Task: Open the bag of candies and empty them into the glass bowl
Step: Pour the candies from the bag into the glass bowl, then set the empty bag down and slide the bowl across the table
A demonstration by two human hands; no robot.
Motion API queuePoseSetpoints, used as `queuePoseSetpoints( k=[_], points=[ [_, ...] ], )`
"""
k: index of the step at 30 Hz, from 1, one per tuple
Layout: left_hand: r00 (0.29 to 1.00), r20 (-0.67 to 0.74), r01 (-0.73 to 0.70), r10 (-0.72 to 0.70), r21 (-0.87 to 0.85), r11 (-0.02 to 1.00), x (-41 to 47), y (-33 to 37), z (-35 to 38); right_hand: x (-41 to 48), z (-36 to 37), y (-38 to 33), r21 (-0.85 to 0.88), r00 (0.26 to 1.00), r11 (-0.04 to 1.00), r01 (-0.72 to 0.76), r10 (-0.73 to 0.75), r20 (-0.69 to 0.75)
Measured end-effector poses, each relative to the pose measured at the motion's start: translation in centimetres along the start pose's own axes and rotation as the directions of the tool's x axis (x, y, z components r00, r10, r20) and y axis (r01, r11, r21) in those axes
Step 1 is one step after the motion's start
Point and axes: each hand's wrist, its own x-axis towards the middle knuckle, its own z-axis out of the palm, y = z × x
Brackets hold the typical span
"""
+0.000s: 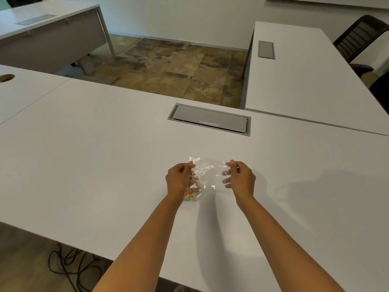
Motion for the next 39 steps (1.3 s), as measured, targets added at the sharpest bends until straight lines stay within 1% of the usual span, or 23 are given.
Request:
queuePoseSetpoints(
  k=[3, 5, 9, 12, 14, 15, 17, 20, 21, 23, 27, 30, 32, 36, 39],
  points=[
    [0.991, -0.020, -0.132, 0.135, 0.097, 0.986, -1.7, -0.6, 1.4, -0.6, -1.1, 2.0, 0.002, 0.996, 0.999, -0.033, 0.033, -0.081],
    [0.986, -0.008, -0.165, 0.168, 0.149, 0.975, -2.6, -1.3, 1.9, -1.1, -1.6, 3.2, 0.025, 0.994, 0.998, -0.058, 0.060, -0.088],
    [0.984, 0.037, -0.177, 0.173, 0.236, 0.956, -4.3, -3.7, 2.0, -2.4, -2.8, 5.7, 0.076, 0.993, 0.991, -0.114, 0.114, 0.007],
    [0.975, 0.084, -0.224, 0.208, 0.316, 0.922, -5.6, -5.7, 1.3, -3.2, -3.3, 7.7, 0.082, 0.987, 0.987, -0.137, 0.129, 0.097],
    [0.977, 0.101, -0.212, 0.189, 0.333, 0.919, -6.3, -7.0, 0.8, -3.7, -3.3, 8.9, 0.101, 0.978, 0.979, -0.174, 0.160, 0.135],
    [0.981, 0.087, -0.194, 0.175, 0.339, 0.921, -6.5, -7.6, 0.4, -4.0, -3.2, 9.4, 0.110, 0.971, 0.973, -0.203, 0.186, 0.151],
    [0.987, 0.029, -0.156, 0.156, 0.348, 0.924, -6.9, -8.7, -0.4, -4.7, -2.9, 10.5, 0.132, 0.946, 0.951, -0.279, 0.248, 0.210],
    [0.990, -0.054, -0.105, 0.131, 0.340, 0.934, -6.8, -9.7, -1.7, -5.7, -2.1, 11.5, 0.173, 0.879, 0.899, -0.402, 0.326, 0.349],
    [0.990, -0.069, -0.094, 0.125, 0.338, 0.937, -6.7, -9.9, -2.2, -6.0, -1.8, 11.7, 0.167, 0.860, 0.890, -0.425, 0.339, 0.381],
    [0.990, -0.080, -0.082, 0.118, 0.354, 0.932, -6.5, -10.5, -3.1, -6.5, -1.2, 12.1, 0.136, 0.847, 0.891, -0.434, 0.352, 0.397],
    [0.991, -0.110, -0.027, 0.076, 0.387, 0.922, -6.4, -11.8, -4.8, -7.6, 0.0, 12.6, 0.057, 0.873, 0.923, -0.381, 0.338, 0.351],
    [0.993, -0.102, -0.018, 0.062, 0.384, 0.923, -6.2, -12.3, -5.8, -8.6, 1.0, 12.6, -0.033, 0.905, 0.958, -0.285, 0.280, 0.321],
    [0.994, -0.093, -0.019, 0.058, 0.371, 0.928, -6.1, -12.4, -6.2, -9.0, 1.6, 12.4, -0.125, 0.929, 0.973, -0.193, 0.222, 0.296],
    [0.991, -0.112, -0.019, 0.066, 0.379, 0.925, -5.9, -12.5, -6.4, -9.5, 2.7, 12.1, -0.257, 0.963, 0.966, -0.020, 0.088, 0.256],
    [0.989, -0.130, -0.020, 0.076, 0.388, 0.921, -5.9, -12.6, -6.3, -9.7, 3.4, 12.1, -0.334, 0.968, 0.941, 0.047, 0.040, 0.249]
  ],
)
